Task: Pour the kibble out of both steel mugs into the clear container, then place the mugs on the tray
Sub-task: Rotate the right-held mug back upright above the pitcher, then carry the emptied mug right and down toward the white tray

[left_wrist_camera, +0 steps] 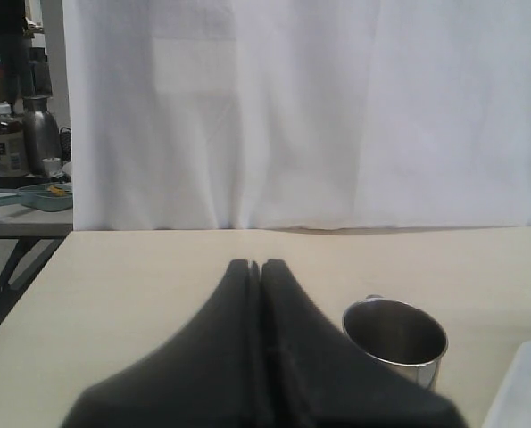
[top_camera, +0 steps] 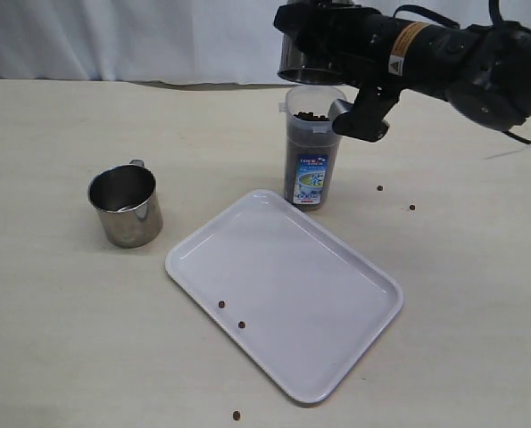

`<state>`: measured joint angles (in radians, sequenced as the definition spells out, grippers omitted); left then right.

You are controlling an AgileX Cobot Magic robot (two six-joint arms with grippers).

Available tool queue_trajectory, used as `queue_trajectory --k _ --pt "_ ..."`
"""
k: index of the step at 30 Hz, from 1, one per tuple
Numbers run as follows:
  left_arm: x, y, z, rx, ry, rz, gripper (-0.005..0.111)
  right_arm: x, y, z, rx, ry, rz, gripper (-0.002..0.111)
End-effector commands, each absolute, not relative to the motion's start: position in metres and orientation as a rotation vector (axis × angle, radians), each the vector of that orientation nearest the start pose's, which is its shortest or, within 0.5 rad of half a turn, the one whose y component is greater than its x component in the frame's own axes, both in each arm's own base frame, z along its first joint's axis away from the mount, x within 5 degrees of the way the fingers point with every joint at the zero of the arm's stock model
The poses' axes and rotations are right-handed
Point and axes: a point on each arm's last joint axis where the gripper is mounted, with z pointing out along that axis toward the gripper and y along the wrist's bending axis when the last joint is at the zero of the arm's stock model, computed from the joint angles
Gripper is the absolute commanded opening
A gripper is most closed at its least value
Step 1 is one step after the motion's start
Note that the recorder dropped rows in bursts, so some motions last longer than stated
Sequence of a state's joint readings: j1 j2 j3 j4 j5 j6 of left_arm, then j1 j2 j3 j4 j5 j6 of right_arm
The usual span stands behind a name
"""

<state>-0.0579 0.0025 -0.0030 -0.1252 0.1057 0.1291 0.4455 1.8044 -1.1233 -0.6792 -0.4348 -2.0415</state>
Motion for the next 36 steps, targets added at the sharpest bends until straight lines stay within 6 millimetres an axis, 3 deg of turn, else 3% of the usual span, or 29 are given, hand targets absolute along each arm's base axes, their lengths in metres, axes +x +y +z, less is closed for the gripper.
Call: queue_trajectory --k 1,7,11,17,21,25,29,36 --pt "0.056 -0.005 0.204 0.066 1.580 -0.055 0.000 0.361 0.195 0.250 -2.004 -0.125 -1.296 0.005" --pt "0.056 -0.005 0.204 0.066 1.580 -0.055 0.000 0.362 0.188 0.271 -1.855 0.193 -1.253 0.005" --pt "0.056 -0.005 0.204 0.066 1.580 -0.055 0.000 0.360 0.175 0.293 -1.649 0.581 -1.122 0.005" --pt "0.056 -0.005 0.204 0.066 1.580 -0.055 0.000 0.353 0.140 0.328 -1.032 1.261 -0.754 0.005" --pt "0.056 -0.005 0.204 0.066 1.580 -0.055 0.000 0.345 0.110 0.337 -0.726 1.501 -0.583 0.005" --pt "0.056 -0.005 0.204 0.066 1.580 -0.055 0.000 0.325 0.084 0.333 -0.550 1.632 -0.404 0.005" --pt "0.056 -0.005 0.204 0.066 1.580 -0.055 0.000 0.292 0.063 0.313 -0.403 1.700 -0.253 0.005" --pt "0.056 -0.006 0.204 0.078 1.580 -0.067 0.000 0.229 0.059 0.272 -0.281 1.569 0.073 0.005"
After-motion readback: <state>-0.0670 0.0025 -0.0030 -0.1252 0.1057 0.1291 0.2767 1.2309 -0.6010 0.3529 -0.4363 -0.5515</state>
